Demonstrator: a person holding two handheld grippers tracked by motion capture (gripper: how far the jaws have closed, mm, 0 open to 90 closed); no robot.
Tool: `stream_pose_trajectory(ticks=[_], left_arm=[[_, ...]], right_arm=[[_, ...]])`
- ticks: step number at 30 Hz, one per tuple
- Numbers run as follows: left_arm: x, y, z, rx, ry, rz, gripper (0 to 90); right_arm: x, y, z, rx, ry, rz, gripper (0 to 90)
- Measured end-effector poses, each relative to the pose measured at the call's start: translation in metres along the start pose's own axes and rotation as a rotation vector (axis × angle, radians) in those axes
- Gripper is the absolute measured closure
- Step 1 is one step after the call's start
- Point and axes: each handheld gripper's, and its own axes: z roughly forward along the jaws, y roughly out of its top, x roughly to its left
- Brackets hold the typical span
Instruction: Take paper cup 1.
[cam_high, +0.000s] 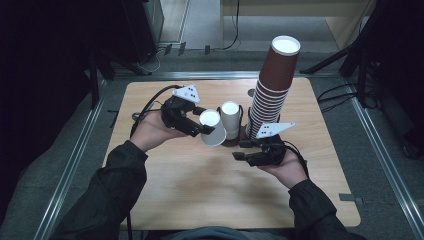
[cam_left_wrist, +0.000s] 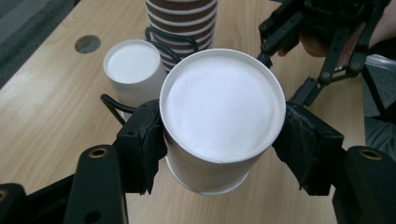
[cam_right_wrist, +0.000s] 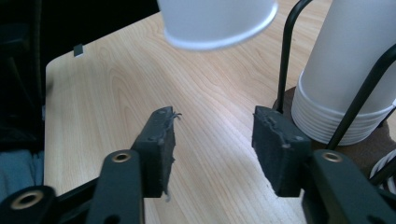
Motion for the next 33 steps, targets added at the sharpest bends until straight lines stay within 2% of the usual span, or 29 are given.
stream_pose_trajectory(ticks=[6,7,12,14,15,16,18,19,21,22,24,26,28,33], left_arm=[[-0.007,-0.014,0.005,0.01,-0.044,0.016,35.2],[-0.009,-0.018,0.005,0.01,-0.055,0.017,35.2],[-0.015,-0.027,0.008,0.006,-0.075,0.021,35.2],[-0.018,-0.031,0.011,0.02,-0.08,0.027,35.2],[-0.02,-0.033,0.013,0.024,-0.082,0.031,35.2],[-0.022,-0.035,0.014,0.026,-0.089,0.028,35.1],[-0.024,-0.039,0.016,0.026,-0.096,0.032,35.2],[-0.025,-0.043,0.018,0.016,-0.106,0.025,35.1],[-0.025,-0.044,0.018,0.019,-0.109,0.024,35.1],[-0.026,-0.045,0.019,0.024,-0.115,0.027,35.1],[-0.028,-0.046,0.021,0.028,-0.121,0.03,35.1],[-0.03,-0.046,0.023,0.035,-0.128,0.034,35.1],[-0.032,-0.046,0.026,0.034,-0.146,0.04,35.1],[-0.035,-0.045,0.031,0.045,-0.159,0.052,35.1]], right_arm=[[0.001,-0.002,0.0,0.002,0.029,-0.023,40.7],[0.001,-0.002,0.001,0.007,0.047,-0.025,37.7],[0.001,-0.003,0.004,0.013,0.071,-0.03,32.8],[0.001,-0.003,0.007,0.015,0.086,-0.029,30.0],[0.001,-0.003,0.008,0.016,0.093,-0.033,29.5],[0.002,-0.003,0.01,0.018,0.099,-0.05,25.1],[0.003,-0.002,0.011,0.025,0.095,-0.059,25.4],[0.004,-0.001,0.013,0.029,0.121,-0.062,25.0],[0.005,0.0,0.015,0.026,0.128,-0.067,25.0],[0.006,0.001,0.017,0.025,0.152,-0.074,24.1],[0.007,0.001,0.019,0.018,0.153,-0.085,24.0],[0.008,0.003,0.022,0.017,0.181,-0.097,21.9],[0.007,0.004,0.025,0.016,0.195,-0.1,21.6],[0.008,0.004,0.032,0.033,0.218,-0.093,20.2]])
